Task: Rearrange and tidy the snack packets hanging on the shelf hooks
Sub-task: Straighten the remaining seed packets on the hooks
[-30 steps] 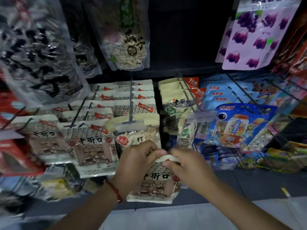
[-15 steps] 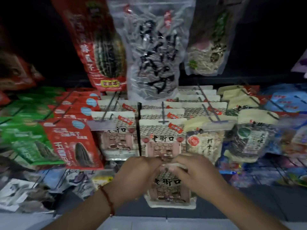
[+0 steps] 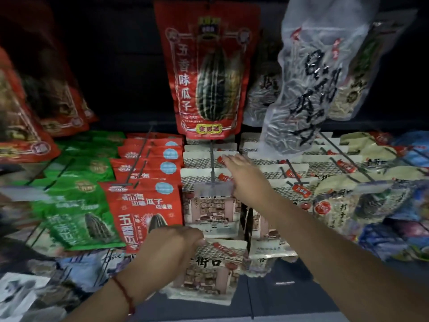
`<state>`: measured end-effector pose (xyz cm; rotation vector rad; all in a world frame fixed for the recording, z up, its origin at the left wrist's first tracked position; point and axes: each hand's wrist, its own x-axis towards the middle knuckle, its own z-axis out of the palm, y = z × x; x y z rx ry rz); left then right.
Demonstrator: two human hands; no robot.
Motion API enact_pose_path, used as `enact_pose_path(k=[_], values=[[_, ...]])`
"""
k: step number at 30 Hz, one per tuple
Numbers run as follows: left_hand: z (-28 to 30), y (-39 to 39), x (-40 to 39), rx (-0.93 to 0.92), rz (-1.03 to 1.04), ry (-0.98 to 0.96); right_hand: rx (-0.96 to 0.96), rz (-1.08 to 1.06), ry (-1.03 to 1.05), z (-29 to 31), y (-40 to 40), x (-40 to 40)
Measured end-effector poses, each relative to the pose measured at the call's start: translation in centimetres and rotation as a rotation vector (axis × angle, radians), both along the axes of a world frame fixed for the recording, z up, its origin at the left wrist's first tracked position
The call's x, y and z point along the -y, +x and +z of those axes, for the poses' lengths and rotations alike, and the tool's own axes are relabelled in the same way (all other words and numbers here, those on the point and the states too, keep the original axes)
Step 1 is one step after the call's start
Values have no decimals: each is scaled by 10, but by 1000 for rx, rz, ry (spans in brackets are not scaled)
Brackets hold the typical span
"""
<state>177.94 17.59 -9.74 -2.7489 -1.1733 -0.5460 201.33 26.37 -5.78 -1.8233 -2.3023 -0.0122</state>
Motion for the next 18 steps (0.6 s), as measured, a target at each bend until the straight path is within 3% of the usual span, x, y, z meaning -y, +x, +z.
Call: enact_pose_path(k=[8,12,18], values=[[1,-31,-7,88,17,-25,14,-57,-124,2,-12,-17],[3,-42,-11,136,8,-13,-160,-29,-131,1,-13,15],[0,-56,-17,132,5,-71,-257,-19,-46,-2,-20,49]])
